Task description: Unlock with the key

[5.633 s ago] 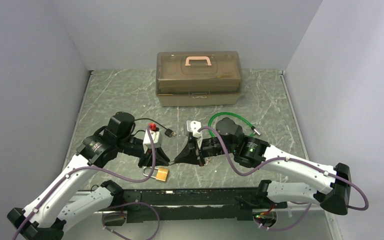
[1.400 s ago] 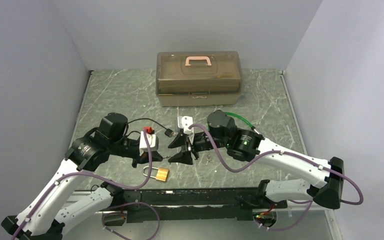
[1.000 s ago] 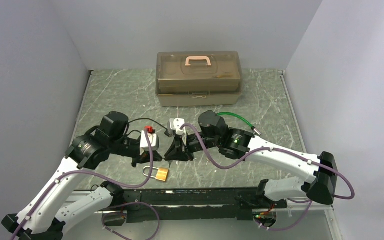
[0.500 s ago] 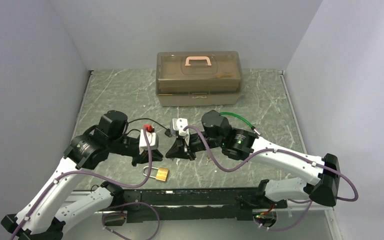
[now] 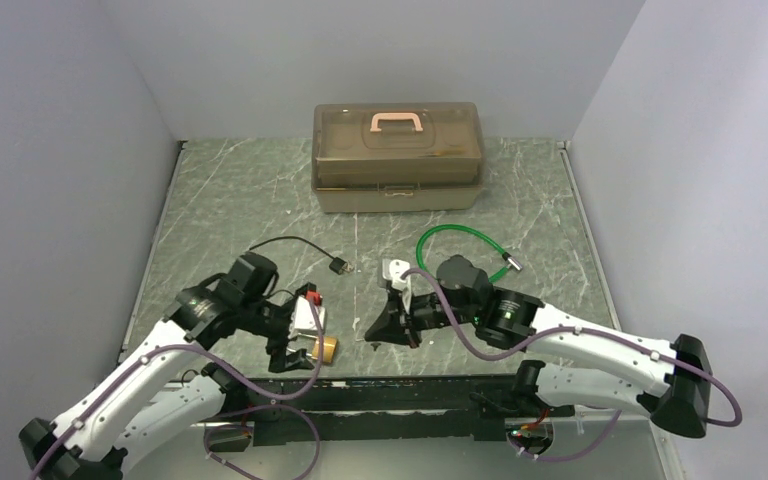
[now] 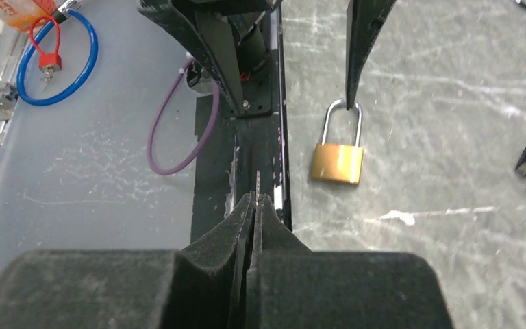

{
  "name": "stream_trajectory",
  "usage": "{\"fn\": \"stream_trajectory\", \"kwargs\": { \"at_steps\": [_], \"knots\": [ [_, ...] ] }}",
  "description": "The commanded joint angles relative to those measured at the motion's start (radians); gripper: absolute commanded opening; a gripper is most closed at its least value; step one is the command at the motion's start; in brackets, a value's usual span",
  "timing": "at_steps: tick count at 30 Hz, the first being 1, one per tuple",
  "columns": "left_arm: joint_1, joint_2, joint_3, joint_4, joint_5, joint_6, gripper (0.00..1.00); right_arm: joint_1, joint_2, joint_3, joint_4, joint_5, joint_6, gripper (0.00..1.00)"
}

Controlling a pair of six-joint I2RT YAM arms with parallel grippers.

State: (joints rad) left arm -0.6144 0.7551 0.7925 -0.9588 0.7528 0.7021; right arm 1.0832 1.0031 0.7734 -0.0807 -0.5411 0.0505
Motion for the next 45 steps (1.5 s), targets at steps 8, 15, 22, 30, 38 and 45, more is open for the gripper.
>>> {"fn": "stream_trajectory", "kwargs": {
  "at_steps": [8,15,22,30,38,45],
  "knots": [
    [-0.102,0.187,-0.166,0.189,-0.174,0.223,0.99,-0.003,-0.222,-0.145,0.116,0.121,0.165,0.0],
    [-0.108,0.306,-0.23,0.318,-0.245,0.24,0.99,-0.006,-0.265,-0.175,0.137,0.133,0.17,0.0],
    [-0.114,0.367,-0.28,0.442,-0.354,0.222,0.99,-0.032,-0.305,-0.181,0.115,0.129,0.162,0.0],
    [-0.127,0.384,-0.342,0.46,-0.294,0.258,1.0,-0.062,-0.354,-0.201,0.084,0.125,0.173,0.0],
    [-0.151,0.408,-0.333,0.434,-0.218,0.293,0.8,-0.105,-0.35,-0.192,0.059,0.086,0.158,0.0],
    [-0.155,0.432,-0.321,0.363,-0.18,0.336,0.83,-0.136,-0.343,-0.156,0.022,0.057,0.141,0.0]
  ]
}}
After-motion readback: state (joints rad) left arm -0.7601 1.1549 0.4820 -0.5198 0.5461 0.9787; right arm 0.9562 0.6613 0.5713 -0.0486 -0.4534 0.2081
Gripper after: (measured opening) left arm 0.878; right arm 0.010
